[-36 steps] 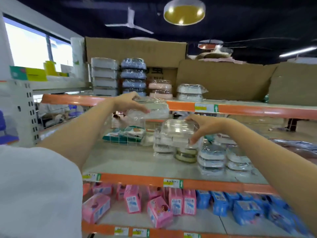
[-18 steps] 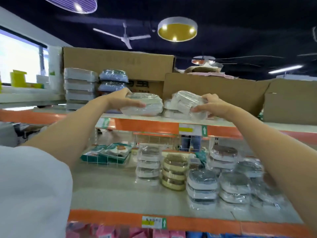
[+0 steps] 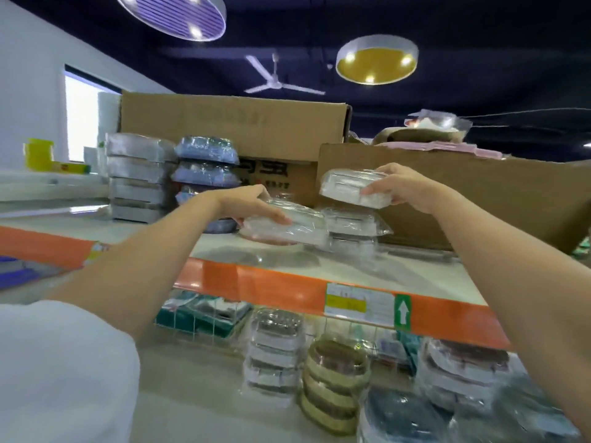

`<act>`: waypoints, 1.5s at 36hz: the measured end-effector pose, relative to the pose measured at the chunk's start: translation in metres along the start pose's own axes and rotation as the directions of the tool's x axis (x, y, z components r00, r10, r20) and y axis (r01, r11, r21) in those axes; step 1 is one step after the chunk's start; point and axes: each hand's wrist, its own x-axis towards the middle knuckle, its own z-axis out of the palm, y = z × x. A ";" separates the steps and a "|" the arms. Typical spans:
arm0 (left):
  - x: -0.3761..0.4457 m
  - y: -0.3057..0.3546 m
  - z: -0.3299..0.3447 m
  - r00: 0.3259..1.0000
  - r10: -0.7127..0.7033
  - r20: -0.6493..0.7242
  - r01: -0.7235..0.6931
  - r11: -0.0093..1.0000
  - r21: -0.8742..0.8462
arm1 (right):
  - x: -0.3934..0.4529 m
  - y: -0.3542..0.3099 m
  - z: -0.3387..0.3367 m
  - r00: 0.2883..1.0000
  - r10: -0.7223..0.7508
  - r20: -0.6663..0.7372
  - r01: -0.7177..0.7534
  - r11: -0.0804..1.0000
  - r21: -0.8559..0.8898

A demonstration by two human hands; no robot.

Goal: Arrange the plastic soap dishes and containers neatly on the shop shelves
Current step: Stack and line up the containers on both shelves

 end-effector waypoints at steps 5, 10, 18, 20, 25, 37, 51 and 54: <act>0.008 0.008 0.002 0.998 0.025 0.058 -0.024 1.000 -0.015 | 0.019 0.009 0.003 0.998 0.020 0.052 -0.026 0.993 0.119; 0.017 0.005 0.005 0.998 0.022 0.057 -0.022 1.000 0.009 | 0.028 0.025 0.010 0.994 0.029 0.103 -0.043 0.989 0.141; 0.015 0.015 0.010 0.994 0.037 0.103 -0.036 0.999 -0.009 | 0.025 0.034 0.012 0.999 0.020 0.043 -0.023 0.998 0.065; 0.014 0.016 0.013 0.994 0.047 0.101 -0.045 0.999 -0.018 | 0.020 0.035 0.011 1.000 0.015 0.028 -0.017 0.998 0.055; 0.009 0.026 0.021 0.989 0.085 0.121 -0.084 0.996 -0.017 | -0.003 0.045 -0.002 0.998 0.043 -0.053 -0.039 0.996 0.079; 0.005 0.075 0.067 0.978 0.178 0.109 -0.179 0.984 0.002 | -0.063 0.094 -0.048 0.987 0.160 0.012 -0.160 0.987 0.001; 0.043 0.185 0.157 0.974 0.216 0.067 -0.214 0.976 -0.037 | -0.087 0.125 -0.104 0.898 0.158 0.411 -0.145 0.987 -0.063; 0.049 0.191 0.170 0.974 0.224 0.041 -0.222 0.974 -0.042 | -0.084 0.135 -0.106 0.919 0.145 0.367 -0.073 0.976 -0.203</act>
